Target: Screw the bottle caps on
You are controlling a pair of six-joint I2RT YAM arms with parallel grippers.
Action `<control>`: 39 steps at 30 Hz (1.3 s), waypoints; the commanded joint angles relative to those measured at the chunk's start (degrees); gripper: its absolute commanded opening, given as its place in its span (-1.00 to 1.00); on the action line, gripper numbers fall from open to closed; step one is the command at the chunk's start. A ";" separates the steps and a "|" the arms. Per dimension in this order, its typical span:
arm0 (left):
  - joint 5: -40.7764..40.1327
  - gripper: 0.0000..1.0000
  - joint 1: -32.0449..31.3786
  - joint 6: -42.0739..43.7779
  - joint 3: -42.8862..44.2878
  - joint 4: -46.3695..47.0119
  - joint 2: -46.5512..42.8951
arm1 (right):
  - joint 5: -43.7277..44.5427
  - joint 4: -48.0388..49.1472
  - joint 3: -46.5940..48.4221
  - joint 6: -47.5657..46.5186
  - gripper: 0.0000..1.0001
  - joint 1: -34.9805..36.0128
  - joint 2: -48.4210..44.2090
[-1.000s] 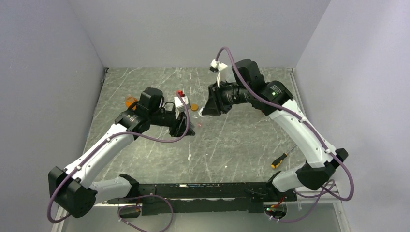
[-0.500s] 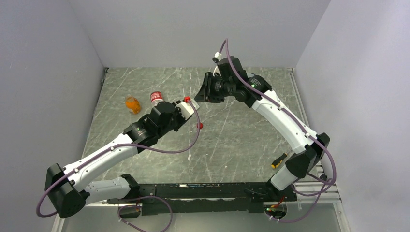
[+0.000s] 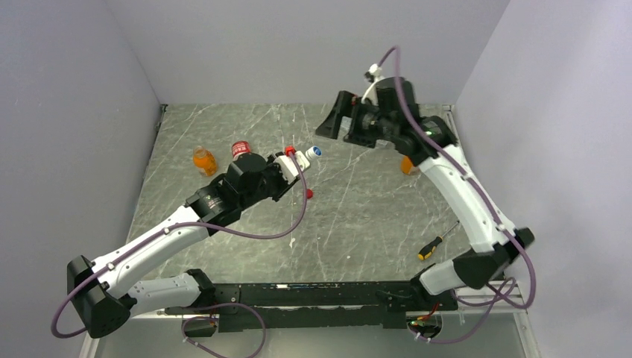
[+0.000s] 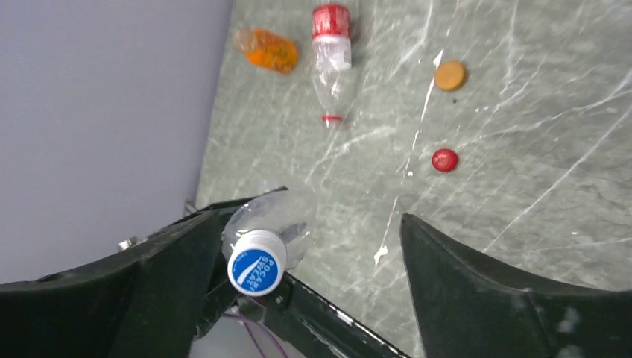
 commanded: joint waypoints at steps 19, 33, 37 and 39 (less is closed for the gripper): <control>69.37 -1.00 10.22 -2.26 8.74 -17.31 6.16 | -19.47 -1.63 -10.46 -33.04 0.53 6.19 -17.27; 69.23 -1.00 10.22 -2.41 8.55 -17.02 6.16 | -22.24 -3.70 -8.18 -34.69 -0.11 8.86 -14.74; 68.86 -1.00 10.23 -2.23 8.45 -17.13 6.40 | -23.68 -3.03 -7.69 -33.80 -0.30 8.87 -14.99; 68.92 -1.00 10.24 -2.16 8.56 -17.19 6.66 | -24.81 -2.92 -7.35 -33.29 -0.13 8.87 -14.90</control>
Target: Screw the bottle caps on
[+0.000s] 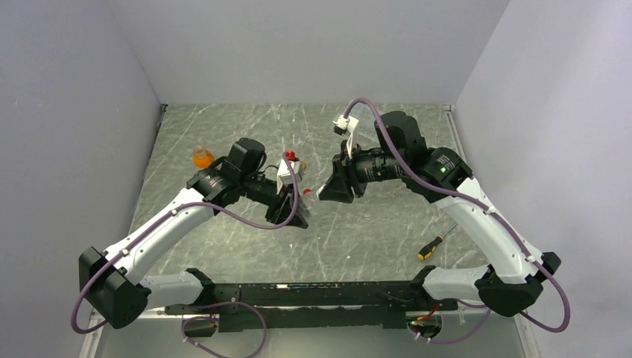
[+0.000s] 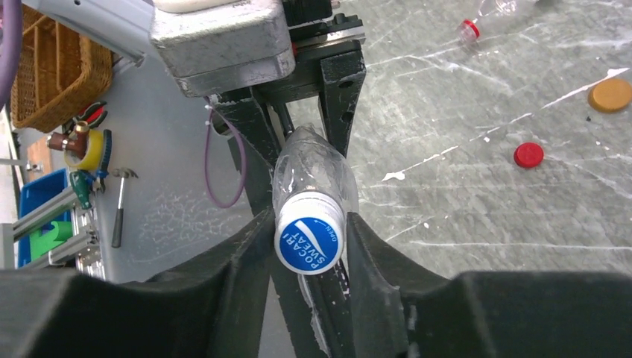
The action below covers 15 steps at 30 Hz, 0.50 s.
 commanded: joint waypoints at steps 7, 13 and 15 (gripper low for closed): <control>1.61 -1.00 0.19 1.58 2.17 -0.13 0.12 | -2.92 2.04 3.08 1.08 -0.05 -0.01 -2.02; 1.02 -1.00 0.19 1.19 2.07 0.59 -0.17 | -3.62 0.32 3.80 0.92 -0.37 -0.03 -0.81; 0.58 -1.00 0.19 1.12 2.17 0.75 -0.18 | -3.62 -0.27 4.05 0.97 -0.48 -0.01 -0.45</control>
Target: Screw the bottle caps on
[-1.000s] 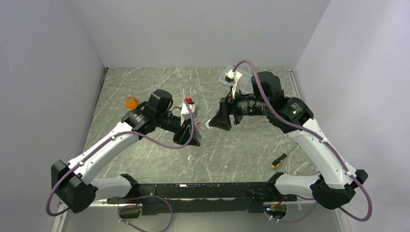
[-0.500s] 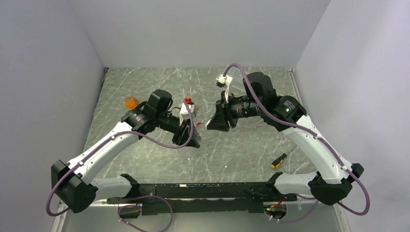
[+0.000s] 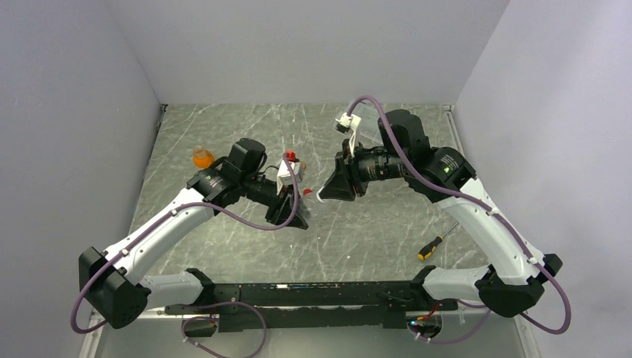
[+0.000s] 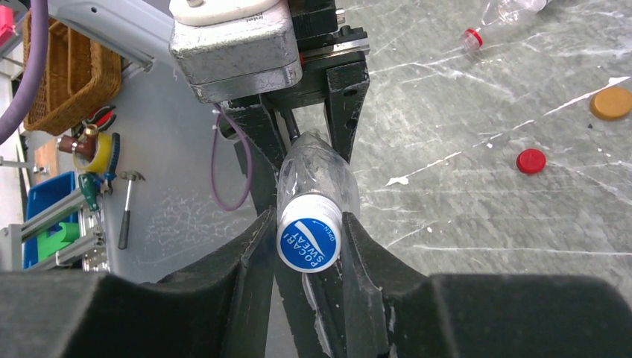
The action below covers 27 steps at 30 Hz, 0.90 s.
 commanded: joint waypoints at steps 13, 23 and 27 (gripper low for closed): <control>-38.09 -1.00 0.21 -4.45 2.92 13.91 -2.60 | 12.54 -6.39 7.81 18.81 -1.00 -0.02 8.23; -66.87 -1.00 -4.41 2.06 0.52 34.56 -1.96 | 17.23 5.29 2.99 38.71 -1.00 -2.27 15.03; -72.95 -1.00 -7.60 6.56 -0.81 38.81 -0.75 | 17.12 8.59 3.65 41.76 -1.00 -2.40 18.32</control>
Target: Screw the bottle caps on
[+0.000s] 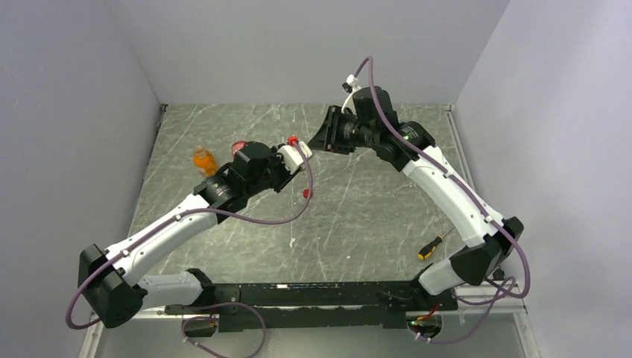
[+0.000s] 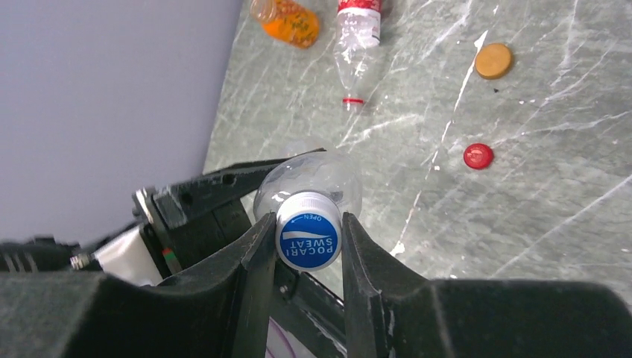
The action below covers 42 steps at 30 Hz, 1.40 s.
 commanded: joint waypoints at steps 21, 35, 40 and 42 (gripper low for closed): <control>10.78 -1.00 -0.46 -6.45 1.28 6.12 1.56 | 8.19 -6.11 3.08 -6.82 0.33 2.62 -4.81; 15.36 -1.00 0.02 -7.67 1.27 6.99 1.93 | 6.72 -5.57 1.84 -8.22 -0.03 2.76 -3.49; 15.53 -1.00 0.08 -7.97 1.44 7.39 2.10 | 6.18 -5.68 1.53 -8.23 -0.11 2.85 -2.97; 15.55 -1.00 0.09 -7.97 1.45 7.52 2.15 | 6.20 -5.75 1.40 -8.32 -0.12 2.85 -2.91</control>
